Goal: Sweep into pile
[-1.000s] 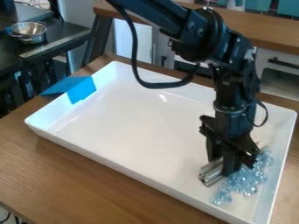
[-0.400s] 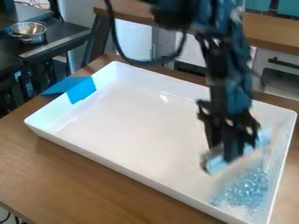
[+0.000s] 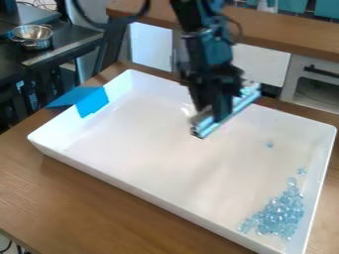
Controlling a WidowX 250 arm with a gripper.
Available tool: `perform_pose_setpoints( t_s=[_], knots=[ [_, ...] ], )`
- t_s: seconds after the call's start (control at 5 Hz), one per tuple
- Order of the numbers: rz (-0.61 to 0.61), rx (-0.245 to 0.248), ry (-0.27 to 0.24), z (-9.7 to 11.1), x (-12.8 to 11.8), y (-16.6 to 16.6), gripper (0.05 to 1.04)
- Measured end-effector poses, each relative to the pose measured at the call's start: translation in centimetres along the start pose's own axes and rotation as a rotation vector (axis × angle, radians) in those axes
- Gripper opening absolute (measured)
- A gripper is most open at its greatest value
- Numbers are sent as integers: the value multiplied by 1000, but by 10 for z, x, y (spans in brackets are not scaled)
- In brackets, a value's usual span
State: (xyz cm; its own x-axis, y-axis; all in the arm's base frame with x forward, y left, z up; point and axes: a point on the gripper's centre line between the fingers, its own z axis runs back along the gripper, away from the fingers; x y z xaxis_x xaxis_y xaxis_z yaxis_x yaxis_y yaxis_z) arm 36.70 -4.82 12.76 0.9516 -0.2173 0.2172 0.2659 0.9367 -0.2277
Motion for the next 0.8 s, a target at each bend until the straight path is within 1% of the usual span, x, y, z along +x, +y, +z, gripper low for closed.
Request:
perform_pose_setpoints(
  t_s=[0.2, 0.4, 0.6, 0.8],
  knots=[
    [63, 68, 13, -6, -2, 19, 366],
    [115, 150, 50, -39, -2, 34, 366],
    [146, 190, 92, -67, -4, 30, 366],
    [160, 201, 104, -78, 0, 22, 366]
  ],
)
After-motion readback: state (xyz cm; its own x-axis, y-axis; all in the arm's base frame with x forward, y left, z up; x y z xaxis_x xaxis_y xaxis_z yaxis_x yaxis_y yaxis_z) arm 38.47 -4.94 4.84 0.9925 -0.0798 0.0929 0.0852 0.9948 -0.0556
